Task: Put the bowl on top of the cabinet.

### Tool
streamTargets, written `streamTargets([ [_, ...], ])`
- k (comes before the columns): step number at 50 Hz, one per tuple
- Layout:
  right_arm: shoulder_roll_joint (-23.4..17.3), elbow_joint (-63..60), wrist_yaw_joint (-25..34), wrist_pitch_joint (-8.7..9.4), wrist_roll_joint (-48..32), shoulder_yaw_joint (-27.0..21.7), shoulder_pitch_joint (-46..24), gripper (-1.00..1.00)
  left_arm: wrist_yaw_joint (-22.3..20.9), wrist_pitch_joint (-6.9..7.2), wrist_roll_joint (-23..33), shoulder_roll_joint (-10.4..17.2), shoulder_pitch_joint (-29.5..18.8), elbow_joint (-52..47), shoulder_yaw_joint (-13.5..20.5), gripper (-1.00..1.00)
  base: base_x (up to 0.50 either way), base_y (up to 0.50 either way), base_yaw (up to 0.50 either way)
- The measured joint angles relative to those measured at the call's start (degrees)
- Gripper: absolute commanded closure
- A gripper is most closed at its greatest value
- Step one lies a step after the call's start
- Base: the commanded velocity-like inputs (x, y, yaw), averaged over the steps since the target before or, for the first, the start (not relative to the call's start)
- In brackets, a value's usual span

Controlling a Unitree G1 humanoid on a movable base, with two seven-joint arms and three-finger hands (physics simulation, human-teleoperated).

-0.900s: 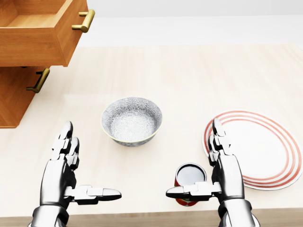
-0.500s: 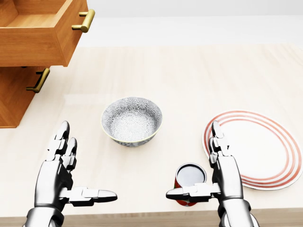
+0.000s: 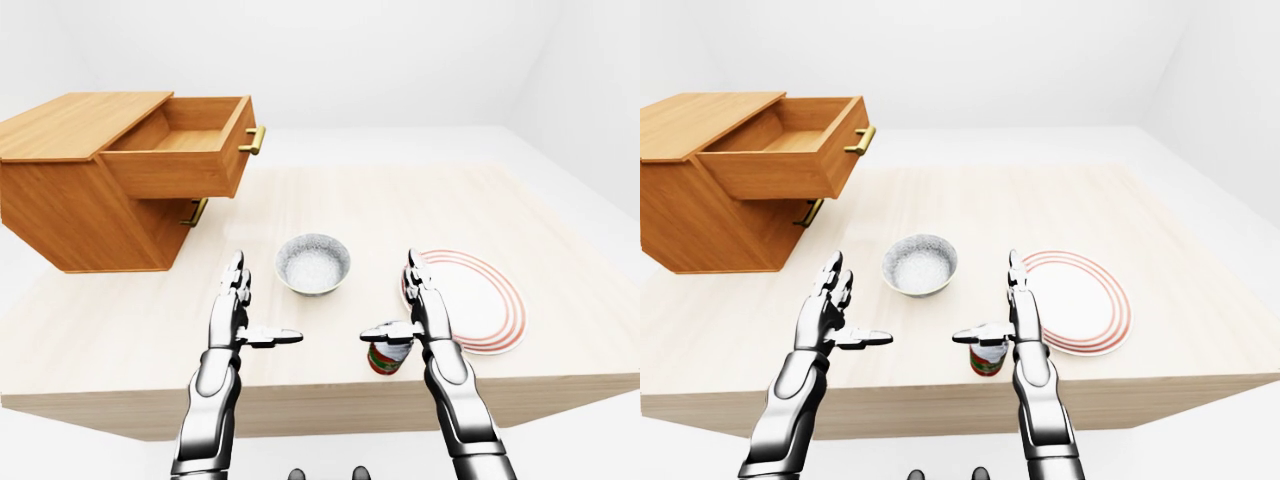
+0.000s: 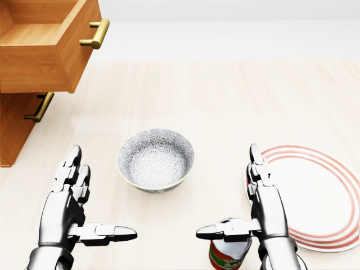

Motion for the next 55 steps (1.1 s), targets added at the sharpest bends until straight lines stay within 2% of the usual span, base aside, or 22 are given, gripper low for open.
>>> streamTargets([
  [27,0.04,0.63,-0.19,-0.38,-0.17,-0.04,-0.59,-1.00,-0.30,-0.27,-0.30,0.13,-0.40,0.47,0.44,-1.00,0.50,0.00,0.00],
  [39,0.04,1.11,-1.12,-0.52,-0.56,-0.16,-0.66,-1.00,-0.33,-0.89,0.00,0.15,-0.08,0.42,0.37,-1.00,0.00,0.00,0.00],
  [43,0.04,1.14,-1.30,-0.53,-0.61,-0.18,-0.66,-1.00,-0.03,-2.21,1.34,0.18,0.09,0.48,-0.02,-1.00,0.00,0.00,0.00],
  [50,0.08,1.24,-1.63,-0.64,-0.50,-0.31,-0.73,-1.00,1.98,-5.97,5.93,-0.01,0.72,-0.05,-1.14,-1.00,0.00,0.00,0.00],
  [52,0.08,1.27,-1.72,-0.68,-0.38,-0.38,-0.77,-1.00,3.02,-7.63,7.94,-0.09,1.03,-0.39,-1.68,-1.00,0.00,0.00,0.00],
  [55,0.07,1.40,-1.85,-0.77,-0.26,-0.43,-0.83,-1.00,4.77,-7.63,11.03,-0.21,1.49,-0.64,-2.43,-1.00,0.00,0.00,0.00],
])
